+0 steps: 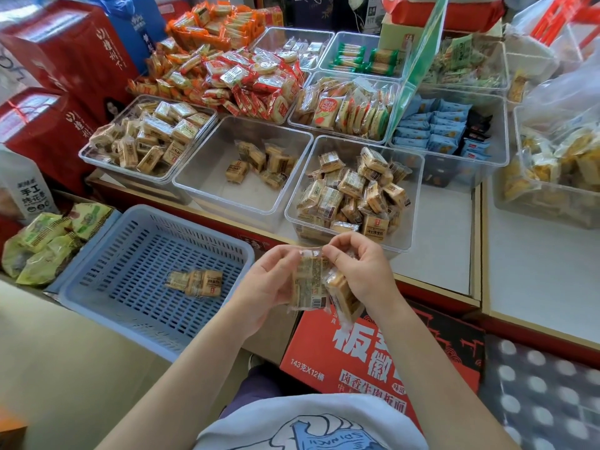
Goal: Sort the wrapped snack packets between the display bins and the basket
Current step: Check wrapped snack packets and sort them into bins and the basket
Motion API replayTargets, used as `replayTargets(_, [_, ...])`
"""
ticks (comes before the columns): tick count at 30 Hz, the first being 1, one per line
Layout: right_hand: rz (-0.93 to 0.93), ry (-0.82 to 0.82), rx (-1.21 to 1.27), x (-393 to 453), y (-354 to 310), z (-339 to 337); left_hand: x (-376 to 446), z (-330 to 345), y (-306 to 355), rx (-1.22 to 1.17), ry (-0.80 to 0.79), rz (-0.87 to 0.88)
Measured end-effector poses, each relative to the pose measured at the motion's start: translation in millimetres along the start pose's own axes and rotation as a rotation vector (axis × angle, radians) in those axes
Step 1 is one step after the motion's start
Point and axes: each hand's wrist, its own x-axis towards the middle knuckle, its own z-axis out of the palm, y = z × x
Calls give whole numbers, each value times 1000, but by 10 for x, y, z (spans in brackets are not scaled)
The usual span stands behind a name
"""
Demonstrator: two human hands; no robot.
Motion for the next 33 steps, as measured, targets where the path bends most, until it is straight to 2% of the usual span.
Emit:
replayTargets(3, [79, 66, 45, 7, 16, 31, -27, 9, -34, 95, -64, -17])
replayTargets(8, [318, 31, 71, 55, 0, 116, -41, -24, -113, 144, 116, 39])
replayTargets(13, [423, 27, 243, 19, -59, 355, -23, 30, -207, 243, 85, 79])
replayTargets(16, [413, -79, 371, -10, -66, 405, -7, -14, -204, 192, 205, 94])
replayTargets(19, [295, -172, 251, 5, -35, 295, -22, -136, -203, 52, 197, 67])
replayTargets(29, [79, -135, 82, 72, -59, 104, 7, -228, -166, 74, 6, -1])
replayTargets(33, [113, -113, 259, 73, -36, 100, 3, -182, -148, 65, 78, -29])
